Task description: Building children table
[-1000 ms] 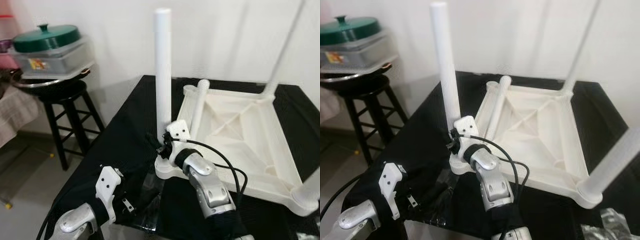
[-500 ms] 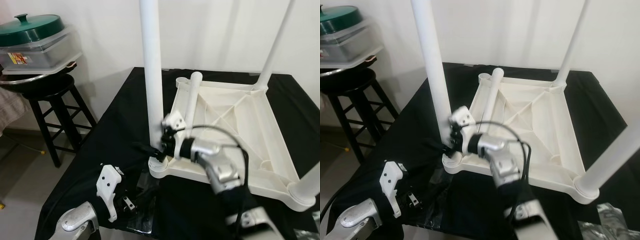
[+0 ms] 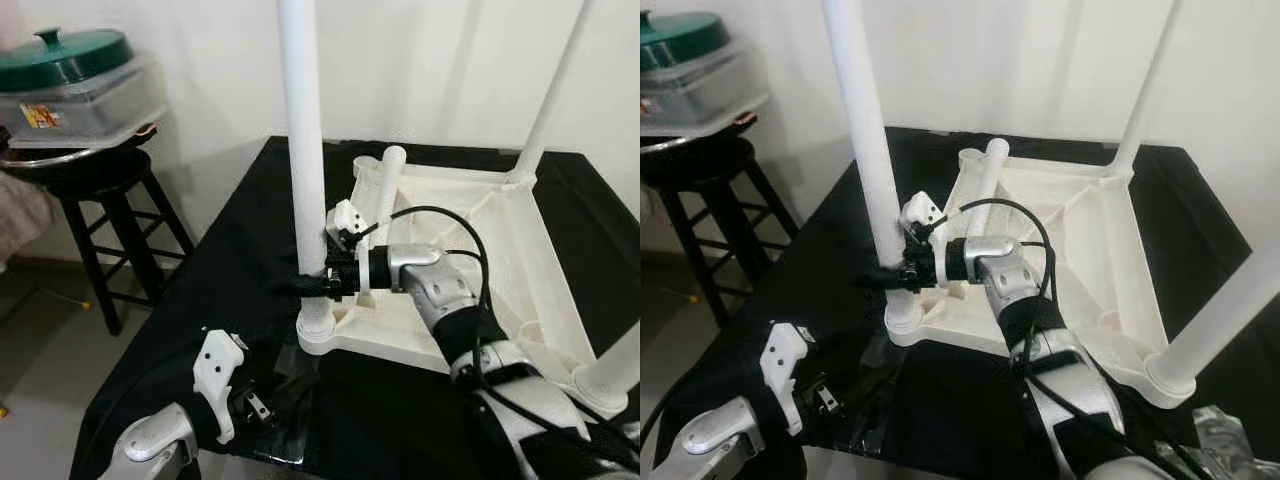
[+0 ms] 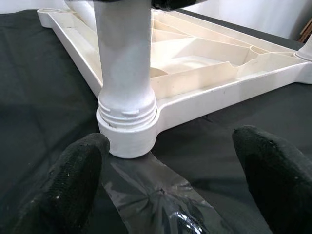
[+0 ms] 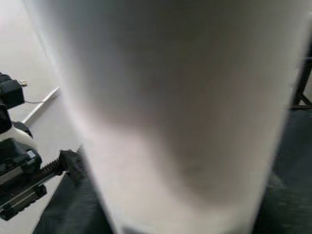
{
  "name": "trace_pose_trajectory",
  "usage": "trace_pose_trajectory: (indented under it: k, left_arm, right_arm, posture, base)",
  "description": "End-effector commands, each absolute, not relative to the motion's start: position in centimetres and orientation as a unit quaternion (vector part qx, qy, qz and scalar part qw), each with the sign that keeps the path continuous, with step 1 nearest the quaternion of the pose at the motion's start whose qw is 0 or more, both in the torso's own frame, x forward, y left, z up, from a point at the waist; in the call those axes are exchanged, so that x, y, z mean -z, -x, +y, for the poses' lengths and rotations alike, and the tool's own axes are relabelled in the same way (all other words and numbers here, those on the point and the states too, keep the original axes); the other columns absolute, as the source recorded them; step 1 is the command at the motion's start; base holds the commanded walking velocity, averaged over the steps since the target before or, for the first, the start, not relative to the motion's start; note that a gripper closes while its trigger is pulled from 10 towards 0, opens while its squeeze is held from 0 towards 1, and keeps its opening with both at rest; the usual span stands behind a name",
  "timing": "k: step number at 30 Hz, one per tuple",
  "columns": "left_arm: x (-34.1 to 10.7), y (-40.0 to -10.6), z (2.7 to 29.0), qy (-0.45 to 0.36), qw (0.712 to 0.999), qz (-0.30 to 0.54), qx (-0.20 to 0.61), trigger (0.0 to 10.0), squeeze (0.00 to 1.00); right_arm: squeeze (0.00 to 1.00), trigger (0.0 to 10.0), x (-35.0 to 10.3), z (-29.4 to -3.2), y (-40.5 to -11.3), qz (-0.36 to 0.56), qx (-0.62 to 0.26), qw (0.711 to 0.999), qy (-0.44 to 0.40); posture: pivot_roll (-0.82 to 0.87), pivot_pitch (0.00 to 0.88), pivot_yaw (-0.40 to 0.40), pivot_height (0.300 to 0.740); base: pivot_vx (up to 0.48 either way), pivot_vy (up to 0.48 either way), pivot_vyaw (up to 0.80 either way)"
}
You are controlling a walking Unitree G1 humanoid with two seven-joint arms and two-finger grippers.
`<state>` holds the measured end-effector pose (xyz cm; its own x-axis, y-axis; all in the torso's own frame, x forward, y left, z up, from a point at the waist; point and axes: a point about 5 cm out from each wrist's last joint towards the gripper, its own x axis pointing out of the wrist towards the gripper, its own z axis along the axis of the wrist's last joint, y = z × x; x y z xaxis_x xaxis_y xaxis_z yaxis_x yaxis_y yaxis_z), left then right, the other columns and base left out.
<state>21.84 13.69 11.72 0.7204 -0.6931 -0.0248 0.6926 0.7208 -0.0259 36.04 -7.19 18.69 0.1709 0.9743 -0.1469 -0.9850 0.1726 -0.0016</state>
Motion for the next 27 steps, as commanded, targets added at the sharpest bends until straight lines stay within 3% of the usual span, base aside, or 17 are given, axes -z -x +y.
trace_pose_trajectory:
  k: [1,3,7,8,9,10,11,13,20,21,22,23,24,27]
  left_arm:
    - [-11.7,-21.7,13.8,0.005,0.929,0.019,0.37,10.0,0.0]
    - [-11.7,-21.7,13.8,0.005,0.929,0.019,0.371,10.0,0.0]
    - [-11.8,-21.3,13.9,0.007,0.928,0.019,0.372,10.0,0.0]
    - [-11.8,-21.2,14.1,0.007,0.928,0.019,0.372,10.0,0.0]
    - [-11.9,-21.2,14.1,0.008,0.928,0.019,0.371,10.0,0.0]
    - [-11.9,-21.2,14.1,0.008,0.928,0.019,0.371,10.0,0.0]
    - [-11.9,-21.2,14.2,0.009,0.928,0.019,0.372,10.0,0.0]
    - [-12.0,-21.2,14.3,0.009,0.928,0.019,0.373,10.0,0.0]
    - [-12.0,-21.2,14.3,0.009,0.924,0.025,0.382,10.0,0.0]
    - [-12.0,-21.2,14.3,0.009,0.924,0.026,0.382,10.0,0.0]
    - [-12.0,-21.2,14.3,0.009,0.924,0.026,0.382,10.0,0.0]
    - [-12.0,-21.1,14.3,0.009,0.925,0.025,0.378,10.0,0.0]
    - [-12.0,-21.2,14.3,0.008,0.927,0.024,0.375,10.0,0.0]
    - [-12.0,-21.2,14.3,0.008,0.927,0.024,0.373,10.0,0.0]
  right_arm:
    - [0.0,0.0,-17.9,-7.2,-35.8,0.061,-0.637,0.768,0.027]
    - [0.0,0.0,-17.6,-7.3,-35.9,0.062,-0.627,0.776,0.023]
    - [0.0,0.0,-14.8,-8.3,-34.9,0.089,-0.504,0.858,0.04]
    - [0.0,0.0,-14.2,-8.2,-34.9,0.07,-0.356,0.932,-0.013]
    - [0.0,0.0,-13.7,-8.7,-34.6,0.07,-0.233,0.968,-0.053]
    - [0.0,0.0,-13.7,-8.7,-34.6,0.07,-0.233,0.968,-0.053]
    - [0.0,0.0,-12.3,-8.0,-32.2,0.09,-0.225,0.97,-0.037]
    - [0.0,0.0,-12.0,-7.3,-30.8,0.088,-0.25,0.964,-0.003]
    - [0.0,0.0,-12.2,-7.1,-31.5,0.1,-0.303,0.948,0.008]
    - [0.0,2.8,-12.3,-6.8,-31.7,0.112,-0.322,0.94,0.008]
    - [0.0,2.8,-12.3,-6.8,-31.7,0.112,-0.322,0.94,0.008]
    - [0.0,10.0,-12.6,-6.1,-31.6,0.121,-0.365,0.923,0.009]
    - [0.92,10.0,-13.4,-5.7,-31.9,0.12,-0.408,0.905,0.002]
    - [0.92,10.0,-14.0,-5.6,-32.1,0.116,-0.433,0.894,-0.003]
  posture:
    - [0.01,0.026,0.008,0.74]
    - [0.01,0.026,0.008,0.74]
    - [0.0,0.046,0.003,0.74]
    - [-0.02,0.06,0.003,0.74]
    - [-0.02,0.06,0.003,0.74]
    - [-0.02,0.06,0.003,0.74]
    - [-0.03,0.081,0.024,0.74]
    - [-0.04,0.077,0.03,0.74]
    - [-0.02,0.066,0.027,0.74]
    - [-0.02,0.068,0.027,0.74]
    - [-0.02,0.068,0.027,0.74]
    - [-0.01,0.063,0.03,0.74]
    - [0.0,0.057,0.029,0.74]
    - [0.0,0.057,0.029,0.74]
  base:
    - [0.0,0.0,0.0]
    - [0.0,0.0,0.0]
    - [0.0,0.0,0.0]
    - [0.0,0.0,0.0]
    - [0.0,0.0,0.0]
    - [0.0,0.0,0.0]
    - [0.0,0.0,0.0]
    - [0.0,0.0,0.0]
    - [0.0,0.0,0.0]
    - [0.0,0.0,0.0]
    - [0.0,0.0,0.0]
    - [0.0,0.0,0.0]
    - [0.0,0.0,0.0]
    - [0.0,0.0,0.0]
